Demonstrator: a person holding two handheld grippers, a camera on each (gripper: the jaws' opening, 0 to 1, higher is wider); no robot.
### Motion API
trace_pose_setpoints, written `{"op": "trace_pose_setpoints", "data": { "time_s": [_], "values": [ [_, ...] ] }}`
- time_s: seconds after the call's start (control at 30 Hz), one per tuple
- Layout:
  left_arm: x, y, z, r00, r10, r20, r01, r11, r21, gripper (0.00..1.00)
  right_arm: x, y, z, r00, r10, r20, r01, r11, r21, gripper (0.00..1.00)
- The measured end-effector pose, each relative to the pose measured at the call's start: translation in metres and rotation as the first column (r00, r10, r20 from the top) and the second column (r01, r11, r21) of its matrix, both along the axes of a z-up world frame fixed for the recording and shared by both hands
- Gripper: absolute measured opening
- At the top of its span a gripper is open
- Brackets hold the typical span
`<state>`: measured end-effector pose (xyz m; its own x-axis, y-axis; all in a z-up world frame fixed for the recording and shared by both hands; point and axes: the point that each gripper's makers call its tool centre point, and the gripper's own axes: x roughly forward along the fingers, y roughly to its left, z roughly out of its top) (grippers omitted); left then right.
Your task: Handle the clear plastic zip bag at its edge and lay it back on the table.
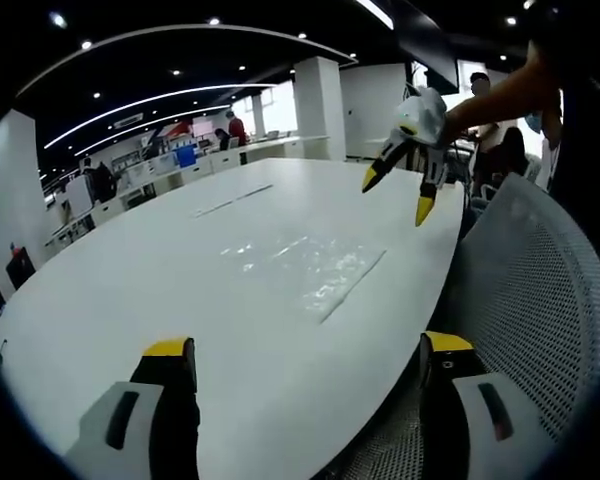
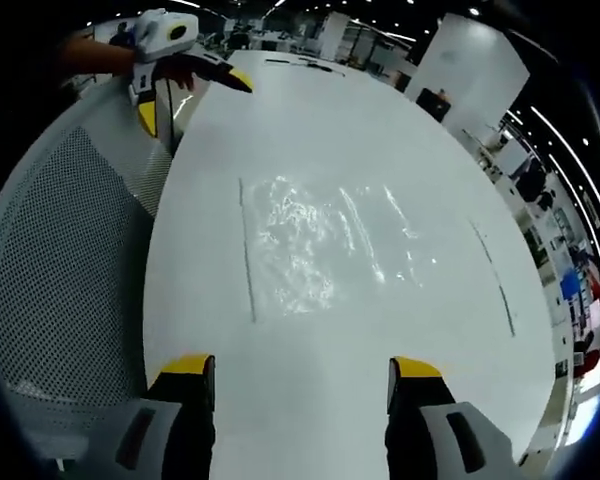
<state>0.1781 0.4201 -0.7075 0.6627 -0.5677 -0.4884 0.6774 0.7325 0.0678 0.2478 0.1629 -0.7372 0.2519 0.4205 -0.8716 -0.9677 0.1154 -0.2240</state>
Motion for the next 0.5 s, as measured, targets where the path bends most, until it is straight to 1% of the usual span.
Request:
{"op": "trace_pose_setpoints", "data": {
  "time_s": [0.03, 0.27, 0.4, 0.5],
  "values": [
    [0.000, -0.001, 0.000, 1.000, 0.000, -0.002, 0.000, 1.000, 0.000, 0.92, 0.001, 0.000, 0.000, 1.000, 0.005, 0.000, -0.005, 1.000, -0.002, 0.65],
    [-0.003, -0.006, 0.003, 1.000, -0.006, -0.009, 0.006, 1.000, 0.007, 0.92, 0.003, 0.005, -0.002, 1.000, 0.016, -0.016, -0.016, 1.000, 0.006, 0.65],
    [-0.003, -0.008, 0.005, 1.000, -0.003, -0.009, 0.003, 1.000, 0.007, 0.91, -0.002, 0.013, -0.004, 0.998, 0.022, -0.051, -0.021, 1.000, 0.020, 0.65],
    [-0.004, -0.009, 0.006, 1.000, -0.002, -0.009, 0.002, 1.000, 0.009, 0.91, -0.003, 0.017, -0.006, 0.998, 0.025, -0.059, -0.024, 0.999, 0.023, 0.64]
  ]
}}
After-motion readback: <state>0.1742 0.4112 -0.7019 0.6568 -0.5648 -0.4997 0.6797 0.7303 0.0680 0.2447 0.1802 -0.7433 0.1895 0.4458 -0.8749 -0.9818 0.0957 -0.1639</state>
